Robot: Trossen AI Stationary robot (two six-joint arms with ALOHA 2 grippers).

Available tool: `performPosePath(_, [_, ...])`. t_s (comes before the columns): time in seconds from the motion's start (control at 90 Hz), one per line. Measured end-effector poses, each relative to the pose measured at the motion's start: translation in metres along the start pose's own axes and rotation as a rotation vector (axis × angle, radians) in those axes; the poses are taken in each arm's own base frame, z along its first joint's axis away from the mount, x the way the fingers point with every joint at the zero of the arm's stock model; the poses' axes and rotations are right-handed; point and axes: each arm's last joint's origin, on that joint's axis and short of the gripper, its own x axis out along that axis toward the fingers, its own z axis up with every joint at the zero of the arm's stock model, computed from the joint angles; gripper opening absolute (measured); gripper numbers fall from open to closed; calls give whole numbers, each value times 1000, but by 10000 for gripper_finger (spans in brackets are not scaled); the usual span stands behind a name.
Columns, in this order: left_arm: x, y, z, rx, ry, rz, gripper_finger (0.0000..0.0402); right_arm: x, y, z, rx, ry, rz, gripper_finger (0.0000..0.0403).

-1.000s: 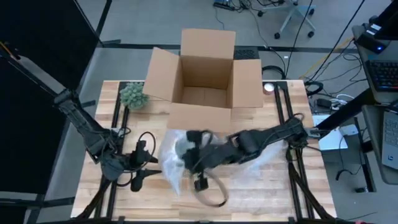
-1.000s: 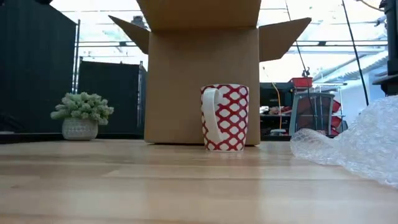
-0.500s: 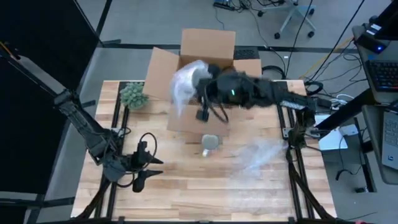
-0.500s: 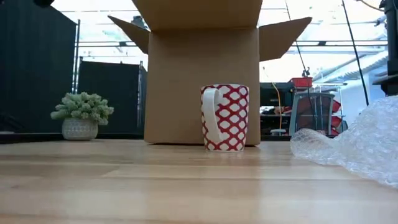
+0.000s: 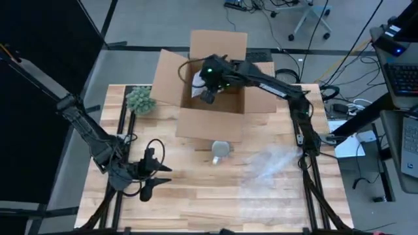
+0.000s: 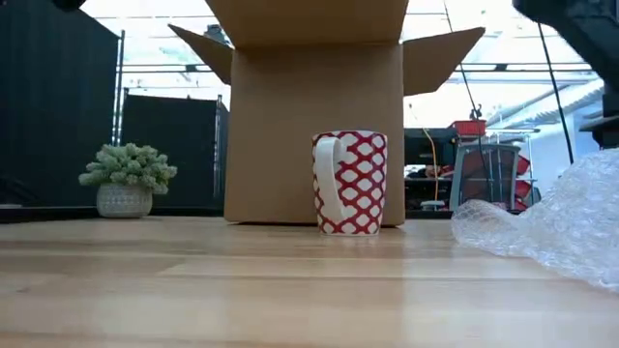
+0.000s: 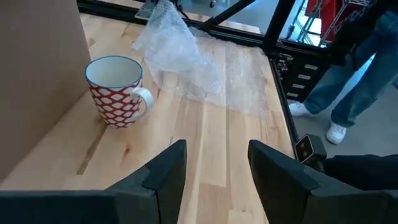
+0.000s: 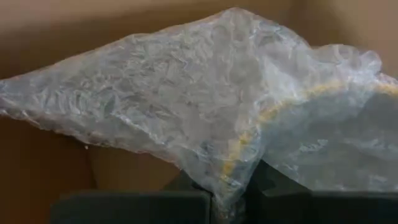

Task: Wrap mug
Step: Put the wrapped orange mug into the box, then wrap the red mug with bubble wrap

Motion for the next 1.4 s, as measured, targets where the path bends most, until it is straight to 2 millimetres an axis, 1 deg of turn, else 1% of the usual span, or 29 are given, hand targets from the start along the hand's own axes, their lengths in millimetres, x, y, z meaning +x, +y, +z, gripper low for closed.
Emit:
performPosePath(0.089, [0,0,0,-1,0,0,161,33,-1,-3,16,48,36,9])
performPosePath(0.178, [0,0,0,-6,0,-1,161,67,1,-13,30,130,52,9])
performPosePath(0.222, [0,0,0,-14,0,-1,161,80,3,-17,29,162,47,9])
performPosePath(0.289, [0,0,0,-17,0,0,161,94,7,-22,24,191,51,11])
performPosePath(0.467, [0,0,0,-16,1,0,161,123,13,-33,49,263,55,13])
performPosePath(0.556, [0,0,0,-13,4,2,161,127,14,-35,78,272,89,13])
performPosePath(0.644, [0,0,0,-13,4,1,161,131,13,-36,113,275,86,19])
performPosePath(0.756, [0,0,0,-13,4,1,161,132,11,-36,127,280,82,51])
performPosePath(0.9, [0,0,-1,-14,17,-17,161,123,7,-31,136,253,79,121])
performPosePath(1.011, [0,-1,-2,-13,45,-53,161,105,2,-25,139,223,81,174])
performPosePath(1.111, [0,-1,-3,-6,53,-49,161,79,-7,-17,142,170,77,209])
performPosePath(1.2, [0,0,-3,-2,58,-45,161,53,-13,-11,150,122,73,231])
performPosePath(1.3, [0,0,-3,0,59,-45,161,24,-17,-4,151,63,78,244])
performPosePath(1.4, [0,0,-3,0,59,-45,161,-3,-21,-1,150,15,84,248])
